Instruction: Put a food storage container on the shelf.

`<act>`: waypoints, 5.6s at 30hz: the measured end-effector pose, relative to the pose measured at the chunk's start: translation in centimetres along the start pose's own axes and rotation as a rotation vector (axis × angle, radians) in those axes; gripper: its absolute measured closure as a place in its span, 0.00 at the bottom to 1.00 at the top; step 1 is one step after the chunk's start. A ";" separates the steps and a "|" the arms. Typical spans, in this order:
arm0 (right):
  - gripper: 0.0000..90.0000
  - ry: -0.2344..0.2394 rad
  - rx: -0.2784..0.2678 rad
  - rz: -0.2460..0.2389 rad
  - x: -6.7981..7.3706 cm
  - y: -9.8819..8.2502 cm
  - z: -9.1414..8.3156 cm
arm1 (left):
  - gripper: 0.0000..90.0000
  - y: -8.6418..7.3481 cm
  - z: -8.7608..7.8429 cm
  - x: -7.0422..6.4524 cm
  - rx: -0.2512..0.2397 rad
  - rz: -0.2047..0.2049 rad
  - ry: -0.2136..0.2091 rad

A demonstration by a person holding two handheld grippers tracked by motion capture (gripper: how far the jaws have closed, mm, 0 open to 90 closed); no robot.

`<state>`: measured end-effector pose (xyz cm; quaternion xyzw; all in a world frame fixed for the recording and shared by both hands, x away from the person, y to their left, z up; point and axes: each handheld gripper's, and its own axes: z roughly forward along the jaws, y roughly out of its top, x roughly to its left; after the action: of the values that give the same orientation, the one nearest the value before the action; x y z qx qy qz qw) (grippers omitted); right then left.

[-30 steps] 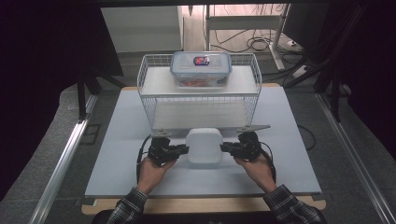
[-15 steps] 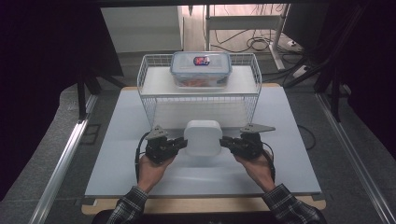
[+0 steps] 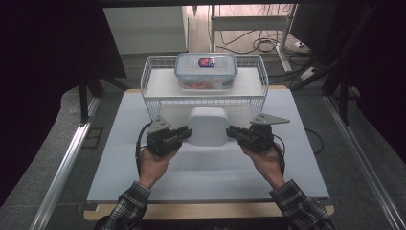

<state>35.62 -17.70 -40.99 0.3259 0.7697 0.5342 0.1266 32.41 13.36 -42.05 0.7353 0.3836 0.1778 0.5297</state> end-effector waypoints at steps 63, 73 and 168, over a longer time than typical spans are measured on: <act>0.84 -0.083 -0.130 0.012 -3.1 18.2 0.9 | 0.84 16.6 -0.3 5.0 -0.128 0.026 0.019; 0.75 -0.088 -0.133 0.030 -3.9 18.9 1.5 | 0.75 17.5 0.5 5.2 -0.136 0.030 0.022; 0.05 0.057 -0.077 -0.067 -0.9 3.1 0.6 | 0.03 -0.2 -0.9 0.0 -0.063 0.138 -0.033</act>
<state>37.77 -17.16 -38.55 0.2794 0.7623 0.5680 0.1350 31.67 13.95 -41.92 0.7457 0.3175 0.2135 0.5454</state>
